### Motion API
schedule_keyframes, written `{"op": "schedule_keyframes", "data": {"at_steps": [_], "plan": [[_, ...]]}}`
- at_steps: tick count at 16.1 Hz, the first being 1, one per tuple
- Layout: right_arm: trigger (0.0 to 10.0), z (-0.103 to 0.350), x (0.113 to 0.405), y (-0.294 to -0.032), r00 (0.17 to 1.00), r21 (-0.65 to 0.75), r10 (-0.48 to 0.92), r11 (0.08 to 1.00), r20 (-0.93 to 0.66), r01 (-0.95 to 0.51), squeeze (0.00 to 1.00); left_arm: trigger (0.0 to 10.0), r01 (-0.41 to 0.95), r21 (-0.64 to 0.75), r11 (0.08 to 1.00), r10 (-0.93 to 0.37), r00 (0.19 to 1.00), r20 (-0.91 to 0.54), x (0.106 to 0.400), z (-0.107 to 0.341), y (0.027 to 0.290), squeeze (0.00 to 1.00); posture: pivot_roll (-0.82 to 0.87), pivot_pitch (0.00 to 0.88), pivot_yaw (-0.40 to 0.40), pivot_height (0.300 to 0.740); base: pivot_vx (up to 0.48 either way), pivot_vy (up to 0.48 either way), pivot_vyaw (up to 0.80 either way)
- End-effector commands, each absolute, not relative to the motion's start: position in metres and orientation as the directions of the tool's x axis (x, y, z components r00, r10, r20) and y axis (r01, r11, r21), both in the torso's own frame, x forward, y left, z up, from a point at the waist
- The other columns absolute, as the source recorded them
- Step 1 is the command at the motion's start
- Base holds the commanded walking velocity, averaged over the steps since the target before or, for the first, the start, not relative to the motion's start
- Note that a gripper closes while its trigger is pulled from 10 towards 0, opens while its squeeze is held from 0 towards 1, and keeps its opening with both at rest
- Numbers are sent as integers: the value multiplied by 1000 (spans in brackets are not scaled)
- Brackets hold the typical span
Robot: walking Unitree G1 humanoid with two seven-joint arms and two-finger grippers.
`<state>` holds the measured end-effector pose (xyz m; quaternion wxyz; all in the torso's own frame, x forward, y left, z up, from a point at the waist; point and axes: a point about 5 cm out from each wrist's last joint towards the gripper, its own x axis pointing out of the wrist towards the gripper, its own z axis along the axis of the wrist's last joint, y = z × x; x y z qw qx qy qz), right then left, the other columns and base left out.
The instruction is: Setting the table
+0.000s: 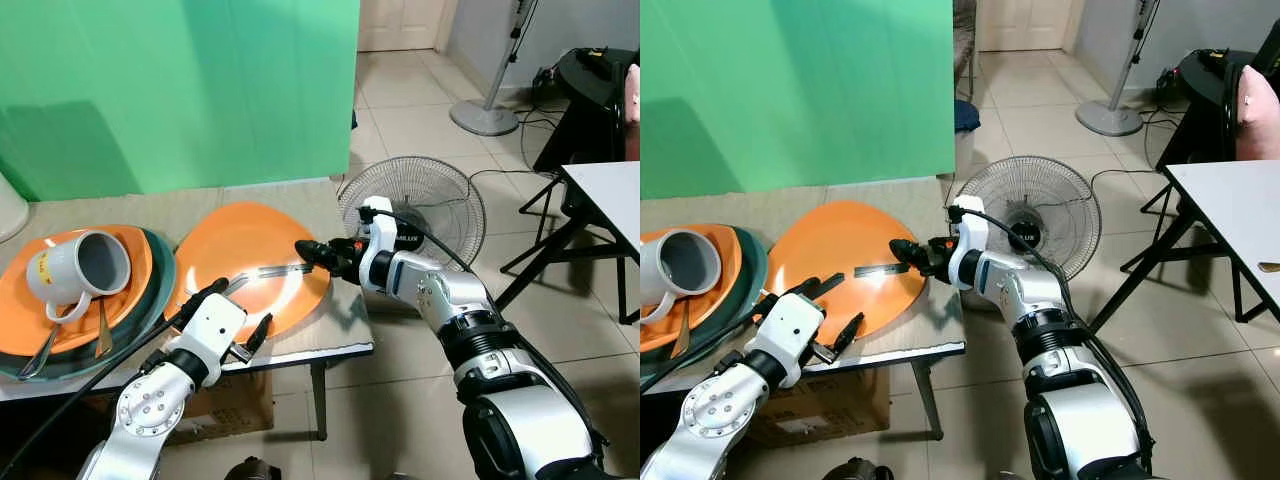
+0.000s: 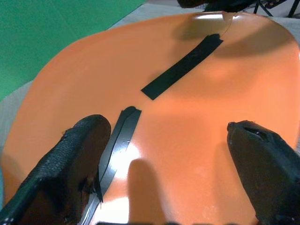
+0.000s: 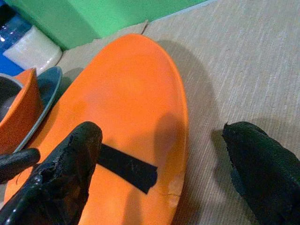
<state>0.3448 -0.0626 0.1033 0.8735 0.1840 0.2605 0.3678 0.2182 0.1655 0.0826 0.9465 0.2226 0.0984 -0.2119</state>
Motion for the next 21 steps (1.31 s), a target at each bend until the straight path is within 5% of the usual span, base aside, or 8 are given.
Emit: {"op": "schedule_keyframes", "data": {"at_steps": [1, 7, 12, 17, 18, 21], "plan": [[10000, 106, 346, -60, 578, 499, 747, 657, -329, -564, 0, 10000, 503, 344, 793, -365, 844, -393, 206, 59, 162, 0, 1, 72, 12, 740, 0, 0, 0], [10000, 91, 338, -57, 493, 549, 771, 635, -404, -543, 0, 10000, 516, 349, 782, -383, 840, -383, 206, 57, 158, 0, -2, 77, 6, 740, 0, 0, 0], [10000, 113, 342, -55, 445, 695, 855, 491, -267, -525, 0, 10000, 510, 364, 779, -387, 849, -361, 209, 59, 158, 0, -4, 75, 5, 740, 0, 0, 0], [2431, 124, 338, -56, 369, 698, 898, 423, -239, -577, 0, 10000, 497, 390, 775, -387, 862, -328, 215, 66, 160, 0, -4, 75, 1, 740, 0, 0, 0], [0, 123, 337, -56, 359, 696, 900, 424, -249, -580, 0, 10000, 493, 395, 775, -387, 865, -320, 216, 68, 160, 0, -4, 75, -1, 740, 0, 0, 0], [0, 120, 333, -53, 333, 688, 903, 423, -270, -589, 0, 10000, 481, 410, 775, -388, 874, -293, 220, 73, 160, 0, -3, 74, -2, 740, 0, 0, 0]]}}
